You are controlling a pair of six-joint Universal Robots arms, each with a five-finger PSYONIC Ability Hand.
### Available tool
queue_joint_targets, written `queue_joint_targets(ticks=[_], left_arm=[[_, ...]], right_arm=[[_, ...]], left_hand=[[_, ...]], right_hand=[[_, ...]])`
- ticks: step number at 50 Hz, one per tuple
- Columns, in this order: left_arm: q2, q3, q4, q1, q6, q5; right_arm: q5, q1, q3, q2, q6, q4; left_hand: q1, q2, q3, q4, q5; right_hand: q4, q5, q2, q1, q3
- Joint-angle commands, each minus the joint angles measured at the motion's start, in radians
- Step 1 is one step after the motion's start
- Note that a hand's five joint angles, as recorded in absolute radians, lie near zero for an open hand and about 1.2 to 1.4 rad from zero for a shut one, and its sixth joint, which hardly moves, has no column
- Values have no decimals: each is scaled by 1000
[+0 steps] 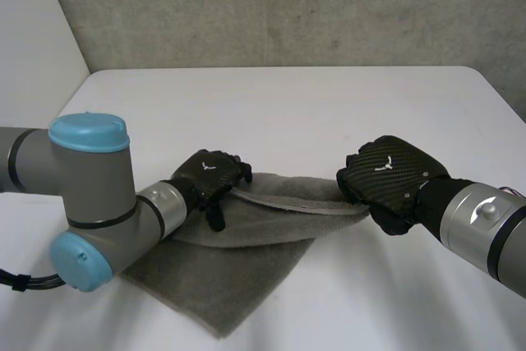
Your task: Fold the towel.
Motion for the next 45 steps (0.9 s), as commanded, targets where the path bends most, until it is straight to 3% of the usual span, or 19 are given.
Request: queue_joint_targets(ticks=[1,18,23,45], left_arm=[[-7,31,27,-1,-4,-3],[-75,105,67,3,2,-3],[-104,144,67,6,0,-5],[-159,163,64,10,5,-34]], right_arm=[[1,3,9,2,-3,-2],[1,3,18,14,-3,-15],[1,3,27,16,-6,-28],[7,-17,18,65,-1,-56]], left_hand=[[143,143,143,143,143],[160,161,161,160,160],[328,328,328,327,328],[334,334,334,333,334]], right_hand=[[179,186,183,5,183],[179,186,183,5,183],[179,186,183,5,183],[179,186,183,5,183]])
